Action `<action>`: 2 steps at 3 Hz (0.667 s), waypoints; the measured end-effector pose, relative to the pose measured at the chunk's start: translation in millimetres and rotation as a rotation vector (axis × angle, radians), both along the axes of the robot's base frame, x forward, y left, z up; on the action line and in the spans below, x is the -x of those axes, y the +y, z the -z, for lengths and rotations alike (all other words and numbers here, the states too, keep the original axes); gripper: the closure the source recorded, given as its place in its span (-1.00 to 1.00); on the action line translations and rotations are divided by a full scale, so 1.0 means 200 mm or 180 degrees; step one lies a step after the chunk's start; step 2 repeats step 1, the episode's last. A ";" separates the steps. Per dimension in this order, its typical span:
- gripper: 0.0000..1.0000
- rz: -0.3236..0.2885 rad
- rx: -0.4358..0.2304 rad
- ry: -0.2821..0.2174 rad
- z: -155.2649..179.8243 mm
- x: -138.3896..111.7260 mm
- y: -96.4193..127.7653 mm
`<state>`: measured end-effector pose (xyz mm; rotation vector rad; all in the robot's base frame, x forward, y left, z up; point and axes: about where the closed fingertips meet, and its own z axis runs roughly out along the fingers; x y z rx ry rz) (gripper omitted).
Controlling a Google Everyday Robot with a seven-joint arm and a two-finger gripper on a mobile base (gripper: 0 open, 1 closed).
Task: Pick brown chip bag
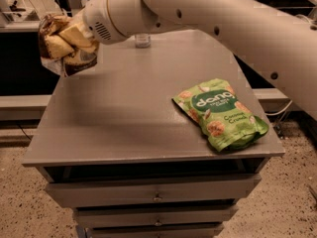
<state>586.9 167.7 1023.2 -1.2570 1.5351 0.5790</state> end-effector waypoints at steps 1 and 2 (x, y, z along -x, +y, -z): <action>1.00 0.0000 0.0012 -0.0006 0.00 0.00 0.00; 1.00 0.0000 0.0012 -0.0006 0.00 0.00 0.00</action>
Offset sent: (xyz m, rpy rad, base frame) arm 0.0000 0.0000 0.0000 0.0000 0.0000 0.0000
